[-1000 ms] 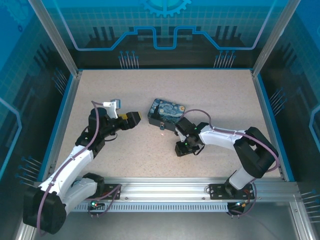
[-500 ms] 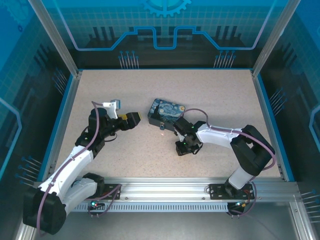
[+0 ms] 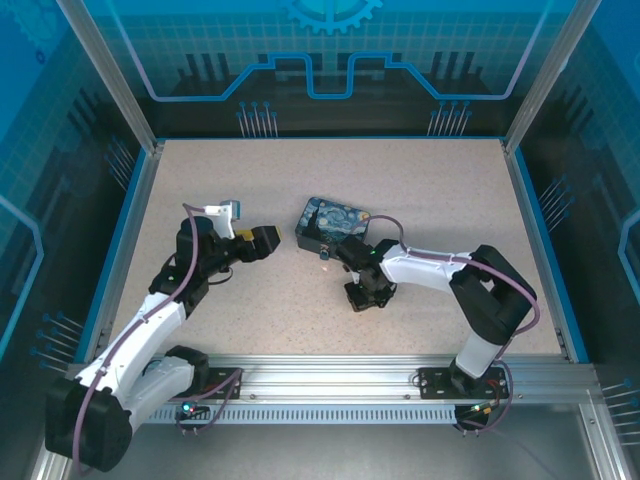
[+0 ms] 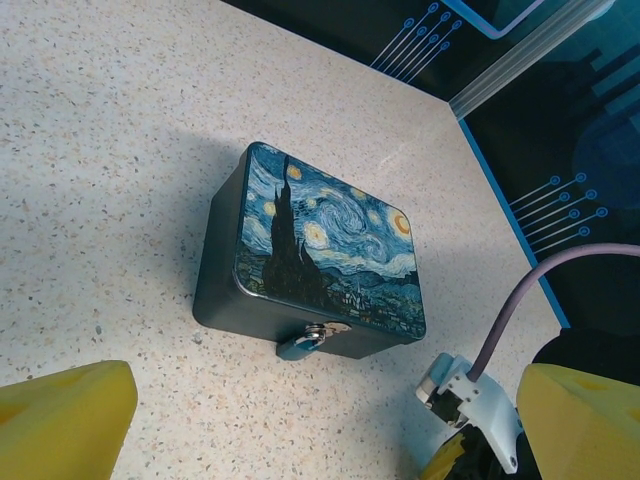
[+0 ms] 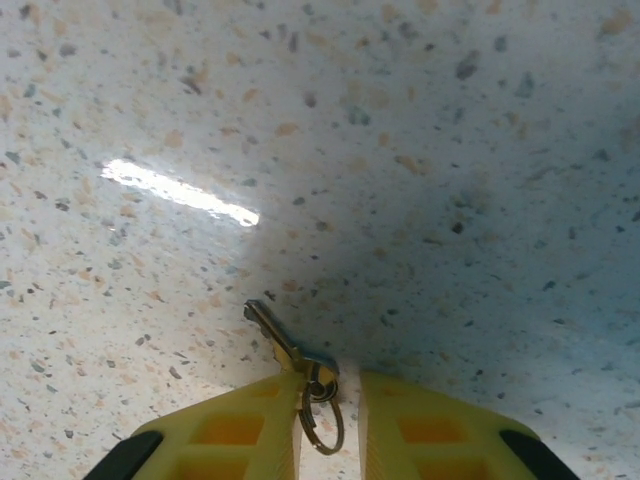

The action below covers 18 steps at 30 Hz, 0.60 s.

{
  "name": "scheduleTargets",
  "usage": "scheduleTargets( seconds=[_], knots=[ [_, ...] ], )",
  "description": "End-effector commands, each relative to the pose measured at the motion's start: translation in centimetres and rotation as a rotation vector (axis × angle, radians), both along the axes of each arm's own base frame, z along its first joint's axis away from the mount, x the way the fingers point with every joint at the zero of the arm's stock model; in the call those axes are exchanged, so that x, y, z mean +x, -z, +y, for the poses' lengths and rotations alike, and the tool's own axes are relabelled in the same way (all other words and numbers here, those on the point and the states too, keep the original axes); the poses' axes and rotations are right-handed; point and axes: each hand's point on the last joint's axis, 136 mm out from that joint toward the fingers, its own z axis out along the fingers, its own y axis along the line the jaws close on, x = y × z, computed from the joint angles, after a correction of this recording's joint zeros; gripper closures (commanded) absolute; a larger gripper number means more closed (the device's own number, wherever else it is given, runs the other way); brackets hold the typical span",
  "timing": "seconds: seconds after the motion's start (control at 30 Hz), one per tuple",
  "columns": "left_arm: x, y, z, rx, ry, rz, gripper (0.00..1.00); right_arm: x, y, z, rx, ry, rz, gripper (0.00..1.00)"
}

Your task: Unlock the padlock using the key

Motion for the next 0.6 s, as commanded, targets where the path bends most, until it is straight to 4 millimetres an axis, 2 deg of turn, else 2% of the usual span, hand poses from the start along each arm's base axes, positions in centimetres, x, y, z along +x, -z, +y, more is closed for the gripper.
scheduleTargets(
  seconds=[0.0, 0.17, 0.3, 0.57],
  knots=[
    [0.0, -0.7, 0.3, 0.032, -0.002, -0.041, 0.01, -2.4, 1.4, 3.5, 0.072, -0.046, 0.088, 0.81],
    [-0.2, -0.9, 0.4, 0.049, 0.0, -0.051, 0.01, -2.5, 2.0, 3.2, 0.046, -0.029, 0.098, 0.89],
    [-0.3, -0.9, 0.6, 0.061, -0.004, -0.055, 0.01, -2.0, 1.7, 3.0, 0.038, -0.02, 0.073, 1.0],
    [-0.5, -1.2, 0.0, 0.009, 0.014, -0.048, 0.01, 0.3, -1.2, 3.9, 0.188, 0.0, -0.075, 1.0]
  ],
)
